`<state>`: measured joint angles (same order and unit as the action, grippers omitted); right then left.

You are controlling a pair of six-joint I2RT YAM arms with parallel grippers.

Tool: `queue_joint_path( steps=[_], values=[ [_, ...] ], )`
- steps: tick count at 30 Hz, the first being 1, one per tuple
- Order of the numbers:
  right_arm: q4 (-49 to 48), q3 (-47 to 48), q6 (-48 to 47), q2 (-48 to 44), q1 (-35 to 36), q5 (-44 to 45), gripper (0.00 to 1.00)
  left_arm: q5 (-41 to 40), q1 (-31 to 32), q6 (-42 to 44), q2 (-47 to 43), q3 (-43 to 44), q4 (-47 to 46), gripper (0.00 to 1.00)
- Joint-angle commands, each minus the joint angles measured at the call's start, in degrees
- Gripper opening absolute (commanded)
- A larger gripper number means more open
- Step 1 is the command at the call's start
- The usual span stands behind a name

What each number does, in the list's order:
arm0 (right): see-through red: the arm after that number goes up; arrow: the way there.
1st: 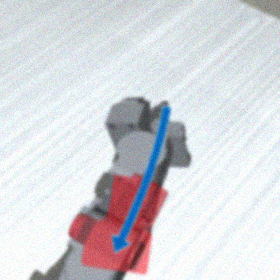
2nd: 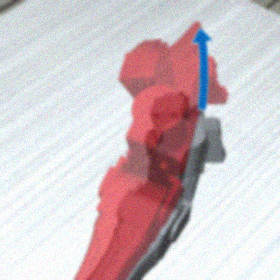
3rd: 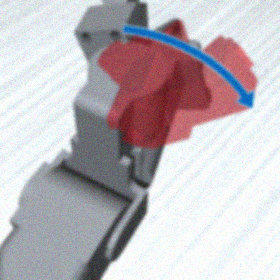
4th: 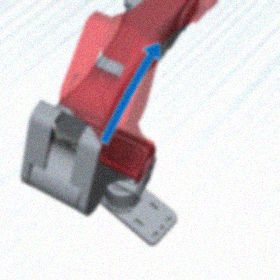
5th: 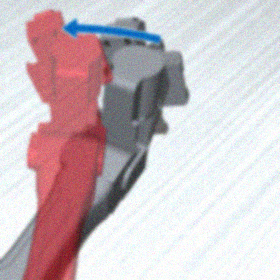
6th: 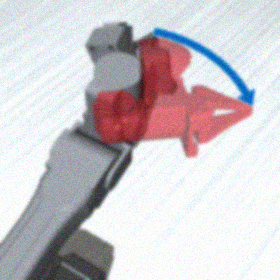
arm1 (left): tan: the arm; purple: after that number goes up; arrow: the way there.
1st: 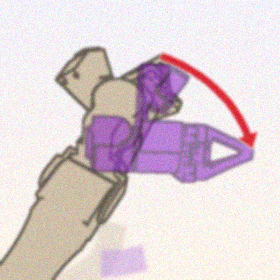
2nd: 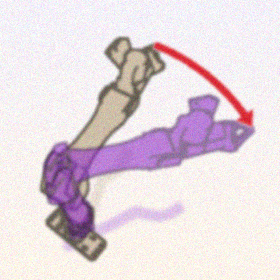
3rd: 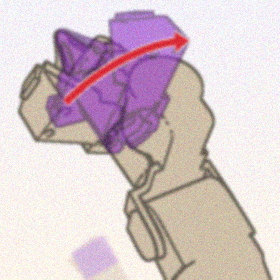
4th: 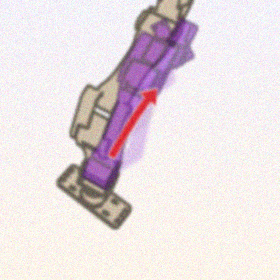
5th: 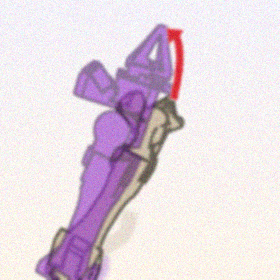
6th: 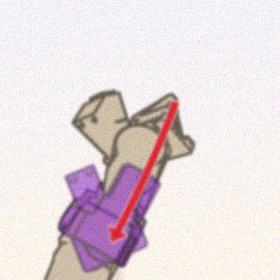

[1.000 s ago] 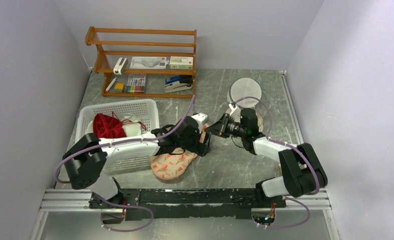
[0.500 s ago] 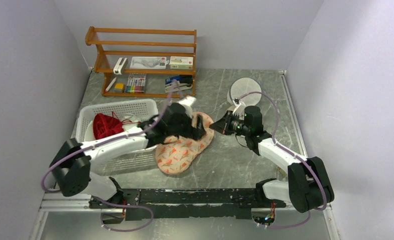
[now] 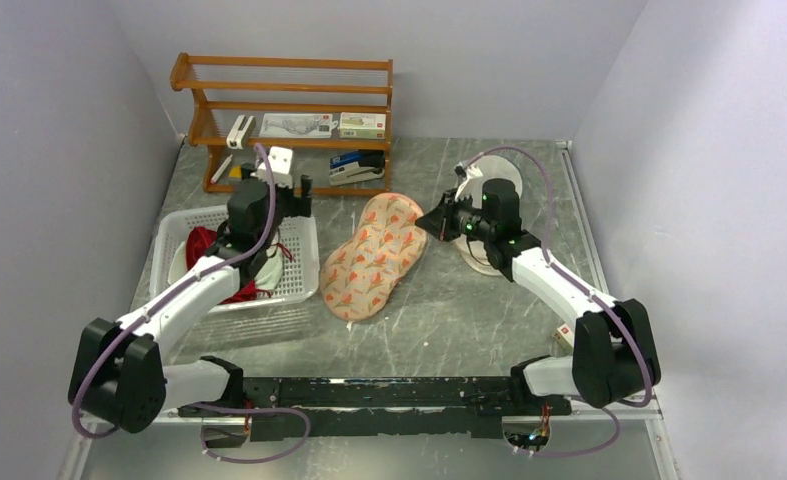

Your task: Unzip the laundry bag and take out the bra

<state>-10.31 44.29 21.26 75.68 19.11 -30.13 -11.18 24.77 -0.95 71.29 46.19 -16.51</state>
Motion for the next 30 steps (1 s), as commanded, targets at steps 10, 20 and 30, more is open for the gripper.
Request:
queue_joint_path(
  steps=[10,20,30],
  values=[
    [7.0,9.2,8.6,5.8,0.1,3.4,0.00,9.2,-3.4,5.6,-4.7,-3.7,-6.3,0.96],
    [4.4,11.6,27.9,5.4,6.0,15.0,0.00,15.7,13.5,-1.8,2.8,0.1,-4.7,0.96],
    [1.6,6.2,34.2,3.6,10.0,23.2,0.00,16.2,20.7,-3.0,9.3,2.9,-1.8,0.87]
  ],
)
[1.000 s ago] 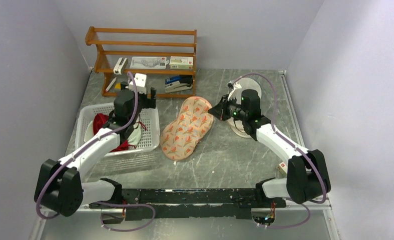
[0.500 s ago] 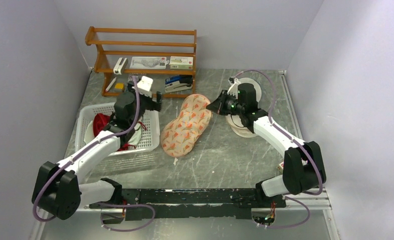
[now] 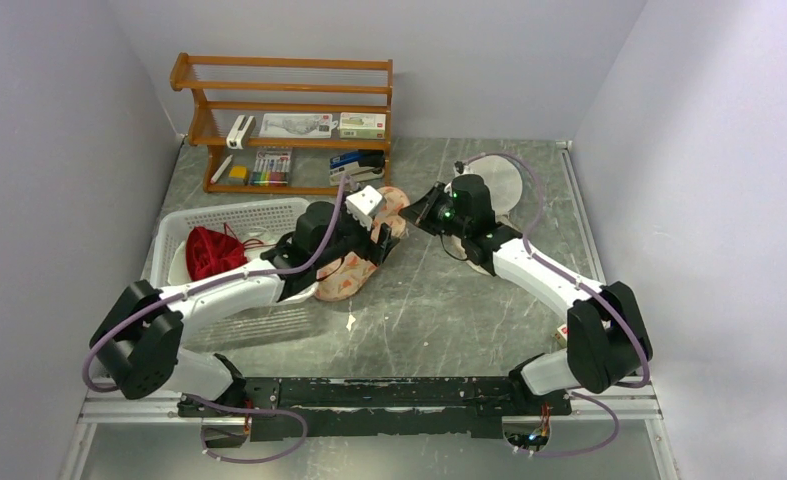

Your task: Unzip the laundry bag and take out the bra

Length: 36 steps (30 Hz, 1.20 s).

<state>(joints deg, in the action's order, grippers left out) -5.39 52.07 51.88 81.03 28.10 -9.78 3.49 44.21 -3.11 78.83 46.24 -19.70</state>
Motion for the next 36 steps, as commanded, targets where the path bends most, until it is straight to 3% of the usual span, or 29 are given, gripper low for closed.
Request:
queue_joint_path(
  steps=[1,9,15,17,20,23,25,29,36],
  values=[
    [-3.5,-1.7,3.0,-2.1,1.4,2.9,0.00,1.4,1.8,-0.4,2.0,3.3,2.1,0.85],
    [-1.1,-0.8,4.5,-3.5,3.1,3.4,0.00,-5.6,5.1,1.4,5.6,4.6,4.2,0.75],
    [-0.8,-1.6,2.4,-5.0,3.7,0.6,0.01,-5.7,5.0,1.8,5.5,6.3,5.9,0.34],
    [0.5,-1.2,-1.4,-5.1,3.2,-0.8,0.08,-5.4,5.1,1.9,4.6,6.0,5.7,0.17],
    [3.8,-0.6,-12.4,-5.5,2.0,-2.7,0.23,-5.2,5.0,2.5,3.8,5.6,5.6,0.10],
    [6.2,-0.5,-23.9,-7.0,1.2,-4.7,0.44,-4.8,5.0,3.0,3.5,5.6,5.9,0.07],
    [7.0,-1.8,-31.0,-9.1,1.2,-3.7,0.51,-4.2,5.0,3.0,3.5,5.8,6.2,0.07],
    [6.3,-6.0,-39.2,-13.6,1.3,-2.7,0.51,-2.2,4.9,2.4,4.2,6.5,6.9,0.07],
    [2.1,-9.2,-40.5,-12.7,1.4,-9.3,0.44,0.3,4.8,1.5,5.0,7.1,7.4,0.07]
  ],
)
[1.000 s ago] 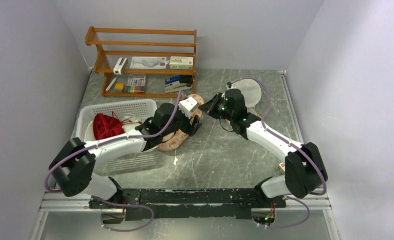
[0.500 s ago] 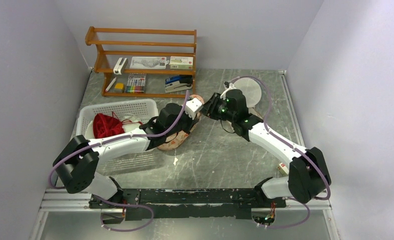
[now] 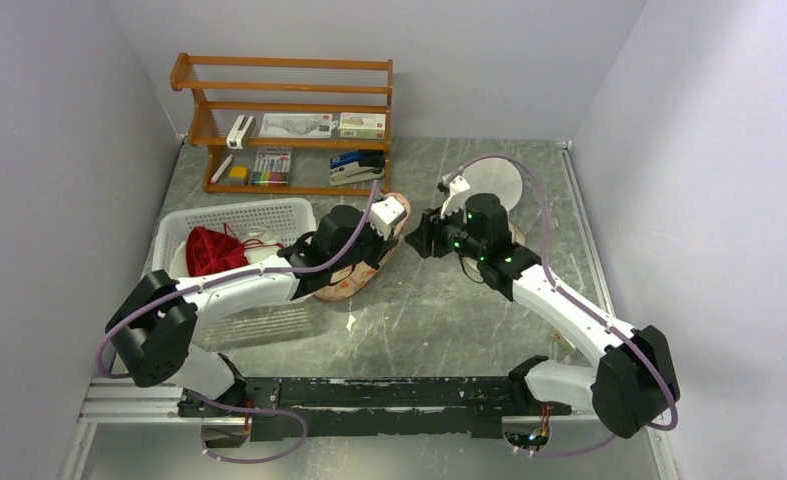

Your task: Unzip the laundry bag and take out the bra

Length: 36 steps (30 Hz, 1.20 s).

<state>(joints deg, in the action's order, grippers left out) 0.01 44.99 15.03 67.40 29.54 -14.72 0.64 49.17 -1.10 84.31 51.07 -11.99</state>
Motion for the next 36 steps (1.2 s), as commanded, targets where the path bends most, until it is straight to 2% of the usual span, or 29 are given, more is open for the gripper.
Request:
queue_joint_path(
  steps=[1,6,14,16,19,23,26,31,36],
  values=[
    [-4.5,-2.5,-3.0,1.3,0.0,-5.2,0.44,3.4,-0.1,-0.6,-0.5,2.3,-0.4,0.07],
    [-11.7,-4.2,-1.5,3.3,0.4,-9.8,0.41,3.6,-0.2,-0.9,0.4,3.0,0.2,0.07],
    [-15.1,-5.2,-3.2,5.8,1.1,-6.3,0.41,4.5,-0.5,-0.9,1.1,3.3,0.7,0.07],
    [-15.4,-4.7,-2.7,6.3,1.4,-3.5,0.39,4.7,-0.6,-1.1,1.5,3.7,1.0,0.07],
    [-14.7,-5.0,-0.5,6.0,1.6,5.8,0.29,4.3,-0.7,-1.4,1.6,3.9,1.2,0.07],
    [-15.1,-6.8,0.0,4.6,1.6,8.7,0.22,3.6,-1.0,-1.6,1.4,3.7,1.1,0.07],
    [-16.1,-8.4,-0.7,3.8,1.6,7.6,0.21,3.7,-1.4,-2.0,1.7,4.1,1.4,0.07],
    [-17.2,-9.7,-4.5,2.6,1.6,0.9,0.22,4.5,-2.1,-2.7,2.5,4.7,1.8,0.07],
    [-15.9,-9.9,-10.3,0.9,1.6,-2.2,0.31,5.3,-2.5,-3.2,2.6,5.0,2.0,0.07]
  ],
)
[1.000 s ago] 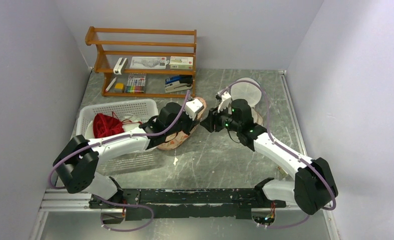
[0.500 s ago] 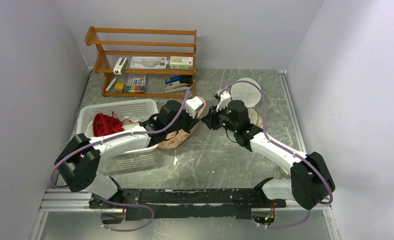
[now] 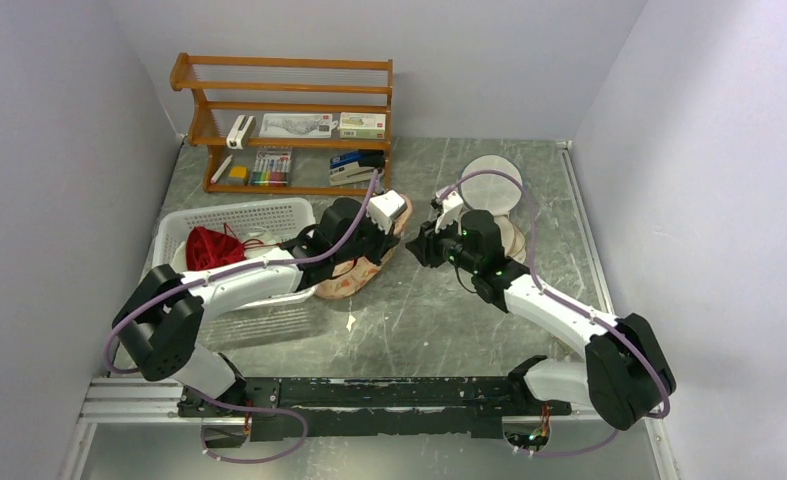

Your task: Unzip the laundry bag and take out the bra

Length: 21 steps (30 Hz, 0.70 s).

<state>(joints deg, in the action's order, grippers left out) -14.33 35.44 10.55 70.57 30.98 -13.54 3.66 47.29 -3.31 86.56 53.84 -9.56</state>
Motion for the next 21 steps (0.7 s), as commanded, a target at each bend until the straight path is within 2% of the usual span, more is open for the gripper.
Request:
queue_joint_path(
  steps=[1,4,10,14,21],
  values=[
    [-1.5,-0.2,-7.3,-2.2,0.2,-3.7,0.33,2.5,-0.7,-1.1,0.3,2.2,-0.4,0.07],
    [-1.8,0.7,-10.4,-0.8,0.2,-3.0,0.38,3.2,-1.0,-1.5,0.5,2.5,-0.3,0.07],
    [-15.4,-5.2,-19.8,-1.1,4.5,1.5,0.38,4.2,-1.7,-2.1,0.7,2.5,-0.3,0.07],
    [-14.5,-3.4,-24.3,0.5,7.5,5.5,0.38,4.5,-1.9,-2.5,1.1,2.8,0.0,0.07],
    [-17.7,-2.4,-26.0,1.9,12.5,21.1,0.37,6.1,-2.0,-2.8,1.9,3.5,0.7,0.07]
  ],
)
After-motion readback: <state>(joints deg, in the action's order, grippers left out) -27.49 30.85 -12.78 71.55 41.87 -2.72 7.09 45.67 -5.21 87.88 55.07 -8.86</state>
